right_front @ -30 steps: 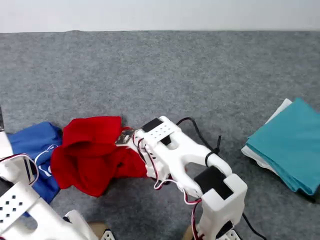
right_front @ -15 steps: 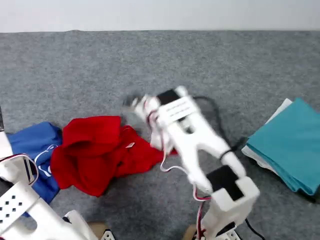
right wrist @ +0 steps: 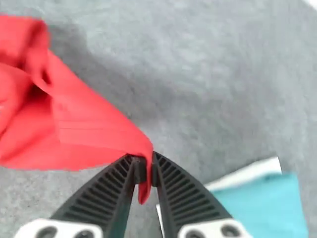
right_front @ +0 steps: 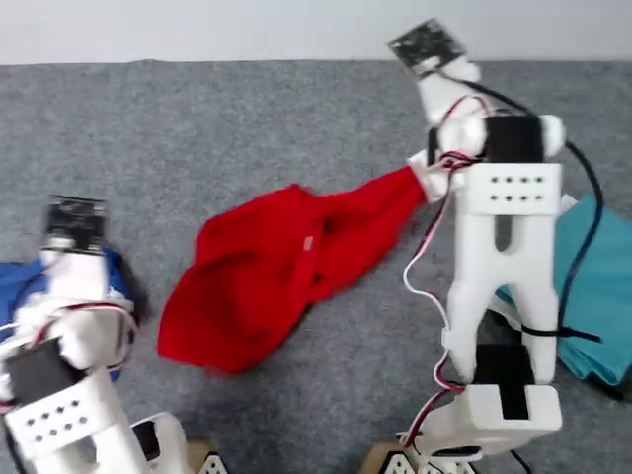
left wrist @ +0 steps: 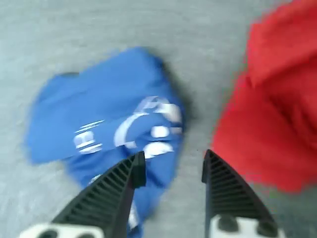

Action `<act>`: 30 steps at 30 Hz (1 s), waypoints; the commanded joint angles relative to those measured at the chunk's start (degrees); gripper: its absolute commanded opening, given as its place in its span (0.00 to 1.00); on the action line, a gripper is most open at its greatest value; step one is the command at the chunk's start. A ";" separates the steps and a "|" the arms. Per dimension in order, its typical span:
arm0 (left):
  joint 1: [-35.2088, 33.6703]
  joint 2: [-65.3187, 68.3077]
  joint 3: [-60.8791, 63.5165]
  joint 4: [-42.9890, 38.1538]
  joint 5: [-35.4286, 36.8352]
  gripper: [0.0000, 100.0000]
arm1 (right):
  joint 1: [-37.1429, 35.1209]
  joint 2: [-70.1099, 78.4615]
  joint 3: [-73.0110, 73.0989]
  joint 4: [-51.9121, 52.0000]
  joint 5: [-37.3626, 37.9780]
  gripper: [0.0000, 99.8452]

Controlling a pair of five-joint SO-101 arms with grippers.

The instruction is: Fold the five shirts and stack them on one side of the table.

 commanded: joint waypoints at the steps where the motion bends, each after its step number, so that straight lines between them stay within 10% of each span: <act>1: 9.67 -0.79 4.62 -1.41 -0.35 0.20 | 2.33 -2.68 -3.34 2.33 -1.05 0.01; 15: 30.33 26.99 5.67 -12.57 -0.53 0.20 | 1.98 -3.03 -3.34 6.99 -1.05 0.01; 25: 34.02 45.89 0.66 -20.40 -0.44 0.21 | 2.42 -3.12 -3.25 8.57 -1.05 0.01; 30: 31.91 55.21 -3.03 -22.07 -0.44 0.06 | 2.42 -5.14 -3.25 8.57 -1.05 0.01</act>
